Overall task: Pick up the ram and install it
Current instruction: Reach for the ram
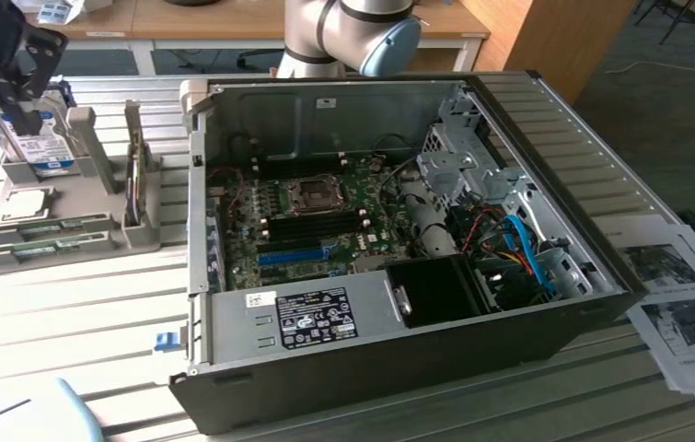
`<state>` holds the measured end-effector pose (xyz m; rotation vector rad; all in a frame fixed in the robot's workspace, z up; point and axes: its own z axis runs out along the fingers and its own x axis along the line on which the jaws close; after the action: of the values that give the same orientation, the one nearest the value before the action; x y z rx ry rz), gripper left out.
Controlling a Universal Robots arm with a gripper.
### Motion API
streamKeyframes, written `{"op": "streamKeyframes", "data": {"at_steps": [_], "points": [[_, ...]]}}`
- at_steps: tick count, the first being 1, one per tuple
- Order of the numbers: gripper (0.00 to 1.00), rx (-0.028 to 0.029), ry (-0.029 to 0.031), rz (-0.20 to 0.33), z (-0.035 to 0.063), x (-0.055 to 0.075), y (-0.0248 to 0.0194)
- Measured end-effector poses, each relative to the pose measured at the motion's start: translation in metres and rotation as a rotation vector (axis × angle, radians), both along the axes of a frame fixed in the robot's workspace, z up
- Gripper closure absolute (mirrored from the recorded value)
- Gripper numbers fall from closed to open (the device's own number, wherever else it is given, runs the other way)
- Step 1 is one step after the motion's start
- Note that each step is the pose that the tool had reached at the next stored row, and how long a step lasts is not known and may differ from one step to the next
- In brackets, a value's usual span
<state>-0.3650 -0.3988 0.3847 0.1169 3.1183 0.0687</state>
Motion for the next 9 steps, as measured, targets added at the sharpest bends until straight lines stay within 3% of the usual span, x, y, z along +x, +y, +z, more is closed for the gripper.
{"op": "streamKeyframes", "data": {"at_steps": [9], "points": [[0.91,-0.0019,0.0009,0.000,-0.0013,-0.019,0.0000]]}}
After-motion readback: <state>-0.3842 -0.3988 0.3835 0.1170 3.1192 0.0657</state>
